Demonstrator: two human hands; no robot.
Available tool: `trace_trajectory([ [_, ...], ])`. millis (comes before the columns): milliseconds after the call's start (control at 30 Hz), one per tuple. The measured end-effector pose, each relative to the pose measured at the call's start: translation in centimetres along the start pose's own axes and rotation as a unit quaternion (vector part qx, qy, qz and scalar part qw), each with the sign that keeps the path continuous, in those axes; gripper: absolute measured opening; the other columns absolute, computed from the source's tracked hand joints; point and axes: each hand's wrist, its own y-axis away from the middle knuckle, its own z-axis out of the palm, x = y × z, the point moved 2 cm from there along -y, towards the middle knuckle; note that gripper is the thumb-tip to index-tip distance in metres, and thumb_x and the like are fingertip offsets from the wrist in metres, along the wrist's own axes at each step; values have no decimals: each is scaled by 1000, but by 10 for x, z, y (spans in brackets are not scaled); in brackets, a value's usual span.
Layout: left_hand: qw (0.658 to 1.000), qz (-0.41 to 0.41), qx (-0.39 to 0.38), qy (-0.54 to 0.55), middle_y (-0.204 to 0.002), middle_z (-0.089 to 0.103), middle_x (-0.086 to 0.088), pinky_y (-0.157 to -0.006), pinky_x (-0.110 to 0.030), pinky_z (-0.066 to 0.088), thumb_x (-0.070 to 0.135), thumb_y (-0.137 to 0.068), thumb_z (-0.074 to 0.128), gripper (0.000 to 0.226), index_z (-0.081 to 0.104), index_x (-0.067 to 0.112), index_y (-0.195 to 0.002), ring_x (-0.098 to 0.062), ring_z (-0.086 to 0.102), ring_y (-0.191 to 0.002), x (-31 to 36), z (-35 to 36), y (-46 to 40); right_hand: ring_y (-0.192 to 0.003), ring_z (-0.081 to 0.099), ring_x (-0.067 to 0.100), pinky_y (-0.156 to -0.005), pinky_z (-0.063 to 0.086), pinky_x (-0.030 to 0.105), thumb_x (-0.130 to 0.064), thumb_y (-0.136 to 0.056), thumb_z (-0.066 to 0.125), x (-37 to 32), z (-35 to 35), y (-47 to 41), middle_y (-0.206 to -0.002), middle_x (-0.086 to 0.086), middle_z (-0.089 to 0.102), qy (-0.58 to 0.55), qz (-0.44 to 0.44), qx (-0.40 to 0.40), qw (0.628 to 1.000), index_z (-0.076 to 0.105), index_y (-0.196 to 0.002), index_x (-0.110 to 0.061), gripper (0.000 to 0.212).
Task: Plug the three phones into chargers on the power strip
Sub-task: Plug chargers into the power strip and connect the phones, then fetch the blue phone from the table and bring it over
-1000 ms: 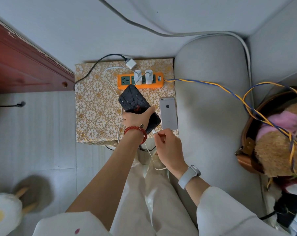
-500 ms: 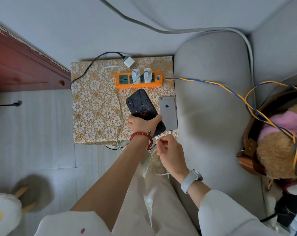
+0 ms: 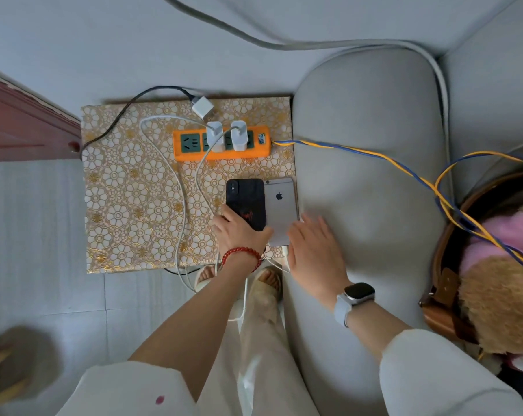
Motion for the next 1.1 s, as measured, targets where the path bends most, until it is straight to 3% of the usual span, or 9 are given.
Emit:
trace_trajectory([
  [67,999,4,32,-29,-125,36,-22,-98,-44,35,38,-65,69,89,23,-1,-130,-36,35,-116,2,7,-8,-119,54,35,-111,25,50,-21,-68,63,8,0,-12,-114,17,66,71,-12,-4,997,65,-104,-5,39],
  [167,997,3,61,-42,-125,36,-22,-99,-42,33,42,-67,68,91,22,-2,-132,-36,35,-115,2,13,-13,-129,44,33,-111,11,46,-23,-77,38,21,-6,-19,-127,17,58,136,-19,-13,990,62,-110,-3,45],
  [400,996,-7,54,-71,-132,32,-22,-103,-45,33,43,-69,70,94,19,2,-136,-38,33,-120,-5,17,-13,-133,39,31,-112,8,47,-23,-80,29,27,-14,-15,-133,13,55,188,-39,-34,981,64,-108,-6,48],
  [567,997,-31,28,-64,-133,28,-22,-98,-50,40,42,-69,73,93,21,4,-135,-39,31,-121,-6,19,-13,-133,39,32,-112,9,47,-24,-78,49,27,-14,-15,-132,15,56,177,-41,-27,983,65,-104,-4,37],
  [833,996,28,-21,-77,-137,25,-19,-100,-51,39,38,-76,66,87,14,8,-140,-38,27,-126,-14,11,-12,-134,37,33,-112,6,49,-24,-79,51,26,-13,-14,-133,16,54,181,-45,-48,981,66,-104,-5,34],
  [967,991,103,-30,-86,-144,26,-12,-107,-51,31,37,-84,55,68,22,16,-139,-32,24,-132,-15,-25,7,-136,31,34,-112,2,51,-22,-84,48,12,-27,-8,-140,16,44,96,-40,-89,991,54,-120,-7,40],
  [1100,989,137,52,-32,-144,31,-10,-110,-49,28,32,-87,50,50,38,15,-133,-30,27,-133,-26,-94,51,-132,36,27,-111,28,37,-18,-94,34,-26,-62,10,-147,11,35,-82,-59,-105,989,30,-139,-10,46],
])
